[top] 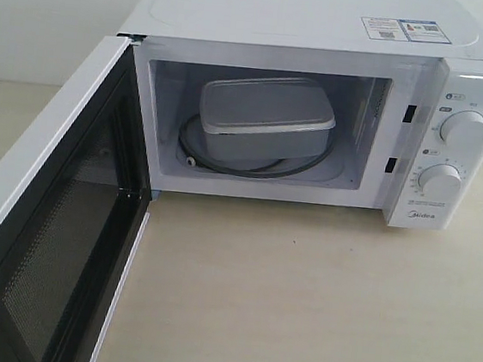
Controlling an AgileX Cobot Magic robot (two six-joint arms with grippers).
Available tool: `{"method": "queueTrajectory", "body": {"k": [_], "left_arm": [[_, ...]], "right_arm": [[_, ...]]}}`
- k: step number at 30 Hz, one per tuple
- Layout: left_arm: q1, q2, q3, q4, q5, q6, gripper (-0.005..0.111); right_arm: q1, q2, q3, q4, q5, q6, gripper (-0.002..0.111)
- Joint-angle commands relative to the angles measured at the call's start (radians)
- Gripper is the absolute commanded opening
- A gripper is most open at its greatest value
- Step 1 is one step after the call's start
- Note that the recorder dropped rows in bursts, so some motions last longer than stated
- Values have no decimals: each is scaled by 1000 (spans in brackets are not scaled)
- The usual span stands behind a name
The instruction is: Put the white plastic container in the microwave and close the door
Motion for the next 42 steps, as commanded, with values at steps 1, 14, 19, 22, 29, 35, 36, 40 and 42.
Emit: {"method": "queueTrajectory", "body": {"k": [1,14,19,22,29,35,36,40,42], "left_arm": [[3,-2,3,-2,1,-4,4],[3,-2,3,-2,1,-4,4],[3,-2,3,-2,1,-4,4],[3,-2,3,-2,1,-4,4],[3,-2,3,-2,-1,-4,4],[3,-2,3,-2,-1,-4,4],[3,-2,3,-2,-1,-4,4],[3,-2,3,-2,-1,-4,4],[3,-2,3,-2,-1,-4,4]], "right_arm": [[-90,-141,72,4,-19,-13,0],[-138,-177,235,1,-180,-131,0],[-138,-177,284,4,-183,-133,0],[-138,-177,284,0,-187,-133,0],[-138,-177,284,-232,-137,-70,0],[-138,-177,284,-531,19,185,0],[-138,-177,284,-552,38,209,0],[-138,-177,284,-571,81,231,0],[-138,-177,284,-562,85,238,0]]}}
